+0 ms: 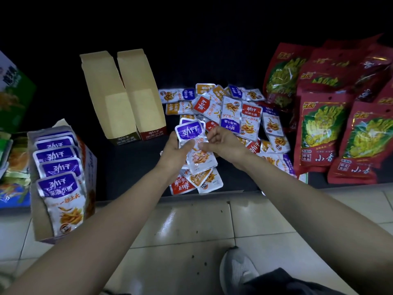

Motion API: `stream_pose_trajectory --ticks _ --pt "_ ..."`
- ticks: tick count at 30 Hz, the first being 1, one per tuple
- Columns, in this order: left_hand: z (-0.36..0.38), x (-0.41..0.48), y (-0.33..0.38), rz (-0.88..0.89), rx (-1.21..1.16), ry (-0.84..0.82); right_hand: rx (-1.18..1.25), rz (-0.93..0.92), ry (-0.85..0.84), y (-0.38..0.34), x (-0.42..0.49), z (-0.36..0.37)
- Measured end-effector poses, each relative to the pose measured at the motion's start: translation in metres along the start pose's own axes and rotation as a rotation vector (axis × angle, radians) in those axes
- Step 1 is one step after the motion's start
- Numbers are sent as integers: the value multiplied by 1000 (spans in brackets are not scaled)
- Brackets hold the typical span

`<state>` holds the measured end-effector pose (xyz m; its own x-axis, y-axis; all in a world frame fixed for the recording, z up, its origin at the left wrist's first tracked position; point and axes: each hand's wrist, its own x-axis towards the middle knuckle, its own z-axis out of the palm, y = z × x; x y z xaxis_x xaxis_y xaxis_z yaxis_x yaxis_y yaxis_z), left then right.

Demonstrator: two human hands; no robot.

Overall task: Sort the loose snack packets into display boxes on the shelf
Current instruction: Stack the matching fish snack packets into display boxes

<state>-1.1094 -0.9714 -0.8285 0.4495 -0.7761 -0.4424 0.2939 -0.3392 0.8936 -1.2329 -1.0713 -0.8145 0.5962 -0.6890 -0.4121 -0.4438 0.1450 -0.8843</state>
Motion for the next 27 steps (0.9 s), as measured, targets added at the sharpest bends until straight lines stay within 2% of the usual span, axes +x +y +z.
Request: stream_pose_trajectory --ticks 2,5,6,8,10,12,13,15,20,22,24,27 --pt "0 -1 -1 8 7 14 -10 39 -42 -1 -1 -1" --pt "-1 0 -1 -7 -37 41 102 91 -127 -3 -2 -8" --pt "-2 0 0 -14 -52 52 150 85 -99 -4 -2 -11" --pt "-3 1 0 -17 -59 77 163 35 96 -1 3 -19" --pt "-4 0 0 -2 -29 87 -75 -55 348 9 13 -31" --pt "-3 2 -1 12 26 93 -531 -84 426 24 20 -40" --pt "-4 2 -1 21 53 90 -707 -71 403 31 21 -42" --pt "-4 4 -2 40 69 68 -866 -93 353 42 19 -39" --pt "-6 3 -4 86 28 25 -898 -271 437 48 17 -34" --pt "-8 3 -5 114 27 9 -904 -342 383 48 19 -36" --pt "-10 4 -7 133 27 1 -896 -337 283 45 19 -36" --pt "-12 4 -7 153 23 4 -862 -329 242 32 14 -36"
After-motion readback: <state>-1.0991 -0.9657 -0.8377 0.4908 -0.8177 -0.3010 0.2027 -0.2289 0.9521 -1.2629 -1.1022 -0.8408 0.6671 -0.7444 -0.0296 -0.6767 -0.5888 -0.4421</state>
